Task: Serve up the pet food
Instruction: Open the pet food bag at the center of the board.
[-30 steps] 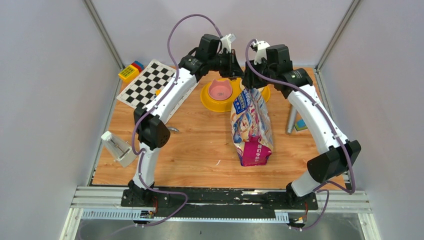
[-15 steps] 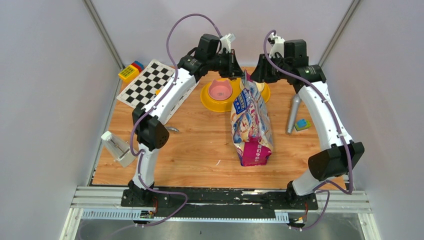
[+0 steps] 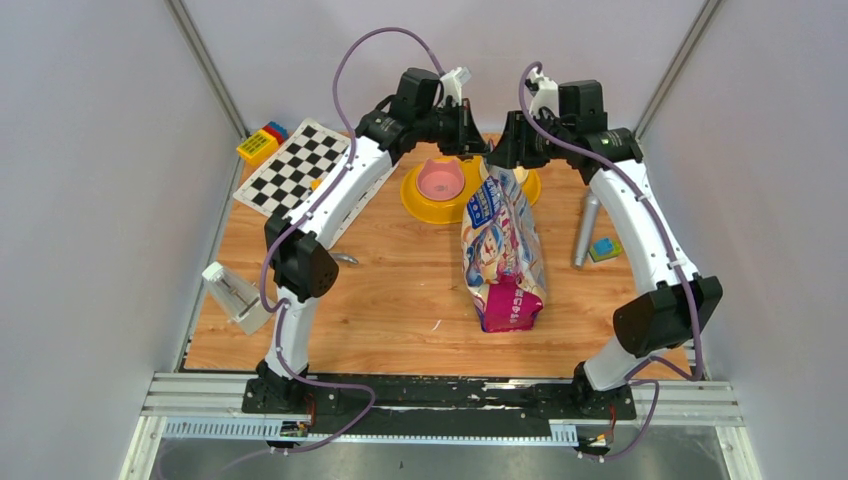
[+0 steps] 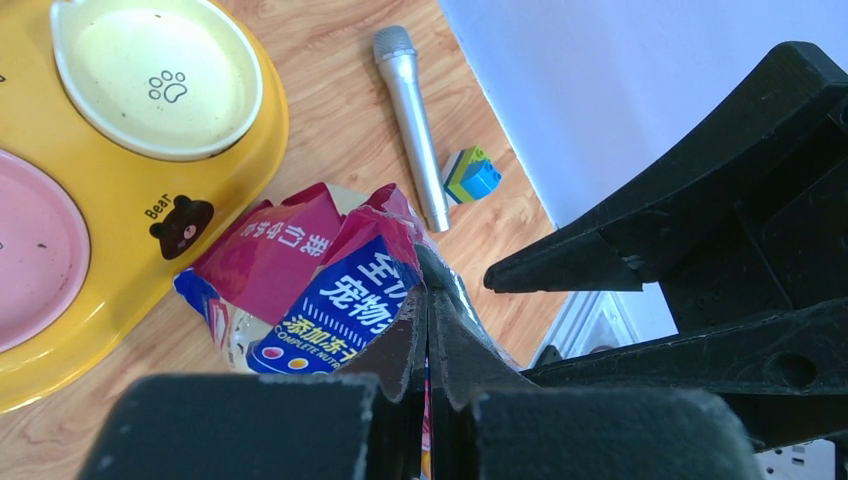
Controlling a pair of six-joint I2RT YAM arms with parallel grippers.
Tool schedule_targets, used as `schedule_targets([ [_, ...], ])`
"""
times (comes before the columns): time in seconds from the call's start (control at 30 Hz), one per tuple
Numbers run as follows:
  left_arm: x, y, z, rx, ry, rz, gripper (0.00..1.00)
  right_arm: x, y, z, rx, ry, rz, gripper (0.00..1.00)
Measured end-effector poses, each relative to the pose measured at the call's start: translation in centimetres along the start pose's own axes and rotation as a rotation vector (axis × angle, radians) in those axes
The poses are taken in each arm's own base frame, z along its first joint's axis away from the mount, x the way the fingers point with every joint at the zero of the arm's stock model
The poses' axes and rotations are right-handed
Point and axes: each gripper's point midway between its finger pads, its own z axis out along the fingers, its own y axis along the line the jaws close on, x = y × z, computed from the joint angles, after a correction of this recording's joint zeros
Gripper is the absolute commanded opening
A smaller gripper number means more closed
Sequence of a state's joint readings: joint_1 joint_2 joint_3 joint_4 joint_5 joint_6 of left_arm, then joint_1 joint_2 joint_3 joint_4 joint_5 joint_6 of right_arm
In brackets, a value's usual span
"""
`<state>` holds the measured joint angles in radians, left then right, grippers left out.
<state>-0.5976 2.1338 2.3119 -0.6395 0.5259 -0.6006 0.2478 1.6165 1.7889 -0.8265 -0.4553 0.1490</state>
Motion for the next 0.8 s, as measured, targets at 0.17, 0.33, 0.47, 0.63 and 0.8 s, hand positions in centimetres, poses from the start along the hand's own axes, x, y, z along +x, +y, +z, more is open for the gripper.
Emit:
schedule_targets([
  [0.17, 0.0, 0.0, 0.1, -0.005, -0.002, 0.002, 0.00, 0.0, 0.0, 0.3, 0.002, 0.004, -0.001, 0.45],
  [0.33, 0.0, 0.2, 0.1, -0.017, -0.005, 0.004, 0.00, 0.1, -0.3, 1.1, 0.050, 0.013, -0.027, 0.39],
  [0.47, 0.2, 0.7, 0.2, -0.050, -0.006, 0.006, 0.00, 0.5, -0.1, 2.0, 0.115, 0.024, -0.097, 0.32],
  [0.63, 0.3, 1.3, 0.0, -0.094, -0.007, 0.016, 0.00, 0.8, 0.1, 2.6, 0.229, 0.024, -0.235, 0.22],
  [0.8, 0.3, 1.1, -0.2, -0.121, -0.018, 0.040, 0.00, 0.7, -0.2, 2.7, 0.348, 0.019, -0.374, 0.00],
])
